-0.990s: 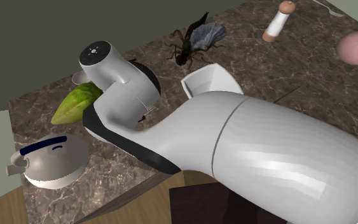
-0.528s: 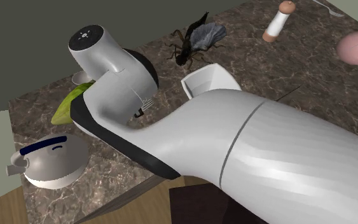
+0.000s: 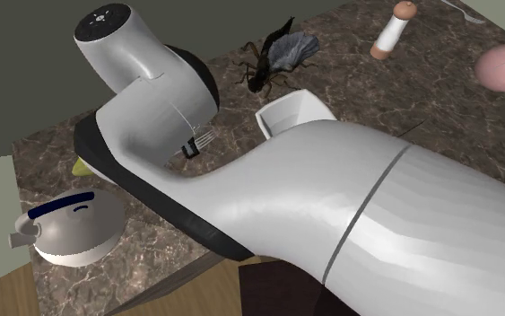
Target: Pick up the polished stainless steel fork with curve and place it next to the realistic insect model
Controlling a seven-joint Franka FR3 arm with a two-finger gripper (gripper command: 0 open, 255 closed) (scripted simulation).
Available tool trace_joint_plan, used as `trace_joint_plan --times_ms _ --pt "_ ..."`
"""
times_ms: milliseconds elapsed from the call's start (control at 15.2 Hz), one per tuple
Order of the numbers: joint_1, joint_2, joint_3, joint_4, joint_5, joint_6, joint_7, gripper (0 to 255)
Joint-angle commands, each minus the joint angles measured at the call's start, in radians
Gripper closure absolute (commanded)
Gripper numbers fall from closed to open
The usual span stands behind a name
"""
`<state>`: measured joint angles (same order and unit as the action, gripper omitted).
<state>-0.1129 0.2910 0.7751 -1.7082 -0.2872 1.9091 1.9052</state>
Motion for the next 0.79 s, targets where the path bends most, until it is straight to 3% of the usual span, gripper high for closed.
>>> trace_joint_plan --times_ms 0,726 --pt "-0.001 -0.009 0.004 0.018 0.008 -0.024 -0.005 255" --pt "0.009 -0.023 0.013 0.151 0.026 -0.165 -0.026 255"
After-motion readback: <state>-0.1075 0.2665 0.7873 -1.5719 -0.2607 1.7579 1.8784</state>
